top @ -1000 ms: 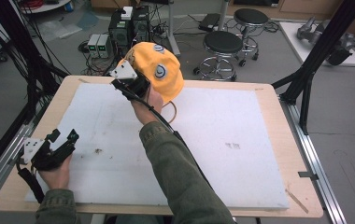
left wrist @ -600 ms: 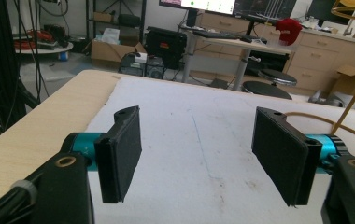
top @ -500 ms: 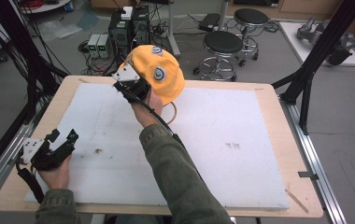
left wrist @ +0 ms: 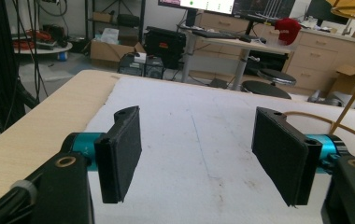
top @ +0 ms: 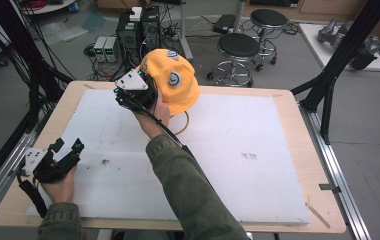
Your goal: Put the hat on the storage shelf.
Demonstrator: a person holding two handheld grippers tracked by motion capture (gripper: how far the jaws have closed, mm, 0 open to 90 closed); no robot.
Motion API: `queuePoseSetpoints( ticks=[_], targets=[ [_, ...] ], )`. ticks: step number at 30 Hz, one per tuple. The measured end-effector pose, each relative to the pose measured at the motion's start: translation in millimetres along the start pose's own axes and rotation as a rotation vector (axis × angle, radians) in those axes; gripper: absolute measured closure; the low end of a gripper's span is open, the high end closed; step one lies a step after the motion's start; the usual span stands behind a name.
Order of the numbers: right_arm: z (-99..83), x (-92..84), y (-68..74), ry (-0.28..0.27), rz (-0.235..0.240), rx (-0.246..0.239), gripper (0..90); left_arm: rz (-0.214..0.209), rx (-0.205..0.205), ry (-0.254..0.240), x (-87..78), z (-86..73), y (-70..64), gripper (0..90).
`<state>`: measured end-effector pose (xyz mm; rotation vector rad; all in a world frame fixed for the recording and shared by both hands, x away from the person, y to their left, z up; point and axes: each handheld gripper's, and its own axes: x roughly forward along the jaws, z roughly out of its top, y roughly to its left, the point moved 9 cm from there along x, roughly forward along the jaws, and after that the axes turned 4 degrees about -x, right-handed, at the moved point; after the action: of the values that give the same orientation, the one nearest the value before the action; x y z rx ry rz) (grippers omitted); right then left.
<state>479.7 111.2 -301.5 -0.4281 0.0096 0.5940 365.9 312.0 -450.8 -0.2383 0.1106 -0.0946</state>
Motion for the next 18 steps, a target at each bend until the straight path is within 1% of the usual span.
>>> queuePoseSetpoints(
  ticks=[6,8,14,15,18],
  targets=[
    [10.7,-11.0,-14.8,-0.041,-0.032,0.041,31.8,0.001,0.002,0.003,-0.1,-0.4,-0.2,33.2],
    [13.3,-15.4,-22.0,-0.048,-0.034,0.054,29.1,0.000,0.001,0.001,-0.1,-0.2,-0.5,33.2],
    [18.6,-30.6,-48.8,-0.078,-0.056,0.114,21.2,0.001,-0.001,-0.002,-0.4,0.0,-0.7,33.2],
    [18.5,-35.3,-54.1,-0.081,-0.062,0.131,20.1,0.001,0.000,-0.001,-0.7,0.1,-0.7,33.1],
    [17.8,-48.9,-66.0,-0.098,-0.069,0.137,19.2,0.003,0.003,-0.002,-1.1,0.3,-0.6,33.1]
  ],
)
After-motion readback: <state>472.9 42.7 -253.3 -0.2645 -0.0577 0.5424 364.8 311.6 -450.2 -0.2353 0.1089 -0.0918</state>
